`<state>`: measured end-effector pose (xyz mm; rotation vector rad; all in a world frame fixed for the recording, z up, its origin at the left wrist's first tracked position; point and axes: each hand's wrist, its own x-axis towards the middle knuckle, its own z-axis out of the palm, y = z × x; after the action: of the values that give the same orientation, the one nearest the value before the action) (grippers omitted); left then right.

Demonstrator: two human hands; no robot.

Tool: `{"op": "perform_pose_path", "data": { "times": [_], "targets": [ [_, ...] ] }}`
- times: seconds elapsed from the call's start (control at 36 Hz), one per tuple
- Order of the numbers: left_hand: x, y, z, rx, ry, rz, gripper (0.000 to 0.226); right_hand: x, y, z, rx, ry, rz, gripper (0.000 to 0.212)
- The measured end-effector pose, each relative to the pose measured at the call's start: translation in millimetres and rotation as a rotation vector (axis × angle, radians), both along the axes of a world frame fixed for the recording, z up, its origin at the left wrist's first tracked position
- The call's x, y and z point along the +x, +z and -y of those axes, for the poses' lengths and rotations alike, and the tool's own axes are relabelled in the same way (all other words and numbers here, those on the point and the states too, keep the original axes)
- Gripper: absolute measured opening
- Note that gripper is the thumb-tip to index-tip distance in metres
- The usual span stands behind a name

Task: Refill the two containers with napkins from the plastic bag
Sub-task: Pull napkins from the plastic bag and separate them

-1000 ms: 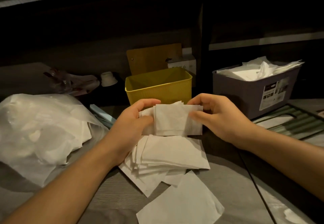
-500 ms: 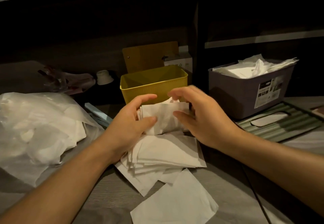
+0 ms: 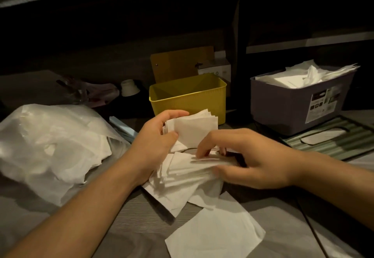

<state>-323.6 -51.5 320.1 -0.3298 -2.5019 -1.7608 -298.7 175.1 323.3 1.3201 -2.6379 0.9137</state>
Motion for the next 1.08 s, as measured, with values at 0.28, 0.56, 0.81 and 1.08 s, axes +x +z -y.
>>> {"op": "perform_pose_path", "data": {
  "times": [0.28, 0.56, 0.81, 1.08],
  "targets": [
    [4, 5, -1, 0.040, -0.021, 0.062, 0.055, -7, -3, -6, -0.213, -0.129, 0.178, 0.020],
    [1, 3, 0, 0.092, -0.075, 0.076, 0.054, -12, -6, 1, -0.353, -0.333, 0.196, 0.015],
    [-1, 2, 2, 0.085, -0.074, 0.092, 0.064, -15, 3, -8, -0.393, -0.309, 0.418, 0.038],
    [3, 5, -4, 0.187, -0.095, 0.128, 0.047, -21, -8, -2, -0.417, -0.449, 0.200, 0.007]
  ]
}}
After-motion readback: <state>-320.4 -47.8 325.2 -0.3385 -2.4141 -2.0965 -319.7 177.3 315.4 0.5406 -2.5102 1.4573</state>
